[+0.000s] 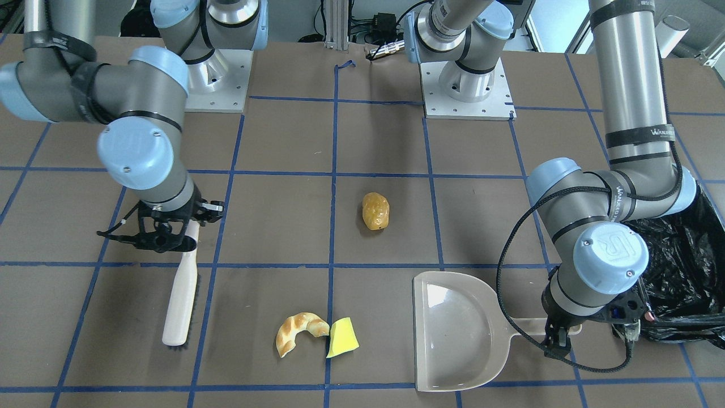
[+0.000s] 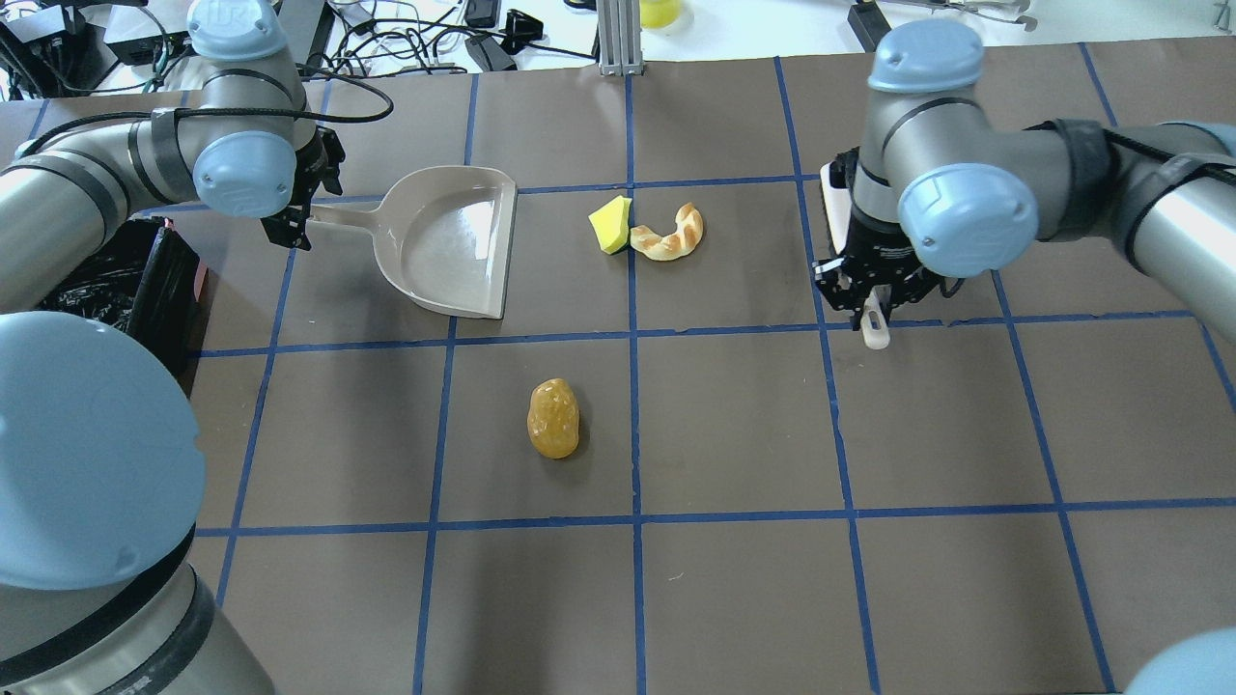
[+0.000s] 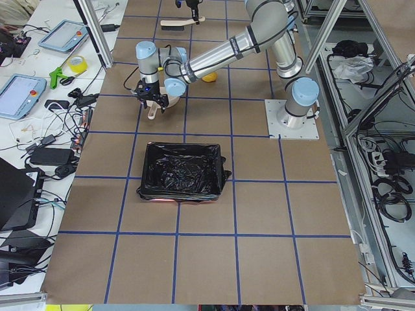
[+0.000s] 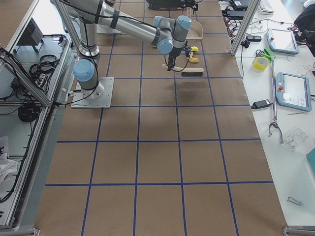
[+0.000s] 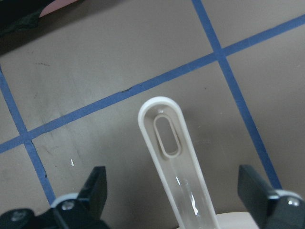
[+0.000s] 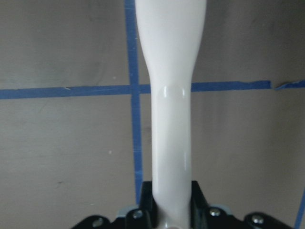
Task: Sweep and dump trash into bin
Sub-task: 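Sweep the yellow sponge and bread ring into the dustpan with the right gripper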
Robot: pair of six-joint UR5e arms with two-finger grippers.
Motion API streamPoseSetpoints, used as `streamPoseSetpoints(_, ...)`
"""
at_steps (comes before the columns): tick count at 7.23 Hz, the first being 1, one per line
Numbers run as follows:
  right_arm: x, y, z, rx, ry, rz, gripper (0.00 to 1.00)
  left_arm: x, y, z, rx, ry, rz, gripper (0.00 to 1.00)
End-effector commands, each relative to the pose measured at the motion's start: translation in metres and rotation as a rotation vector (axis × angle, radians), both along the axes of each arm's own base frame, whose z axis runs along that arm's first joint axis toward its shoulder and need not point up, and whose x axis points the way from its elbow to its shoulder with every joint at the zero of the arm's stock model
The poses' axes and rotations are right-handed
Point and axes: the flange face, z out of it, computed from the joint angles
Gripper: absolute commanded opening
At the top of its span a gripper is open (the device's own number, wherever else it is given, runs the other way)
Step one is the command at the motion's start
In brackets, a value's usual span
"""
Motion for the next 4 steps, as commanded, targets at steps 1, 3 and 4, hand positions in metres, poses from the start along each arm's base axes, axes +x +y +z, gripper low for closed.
streamPoseSetpoints(1,0.067,-0.020,-0.017,0.000,-0.019,-0.089,0.12,-0.001,-0.001,-0.006,-0.005,0.003,0.043,0.96)
streamPoseSetpoints(3,0.124,-0.032,-0.038,0.002,-0.014,-0.083,0.12,-0.001,-0.002,-0.008,-0.011,0.004,0.077,0.80)
streamPoseSetpoints(4,0.140,-0.034,-0.044,0.010,-0.044,-0.114,0.12,-0.001,-0.002,-0.007,-0.014,0.005,0.074,0.38)
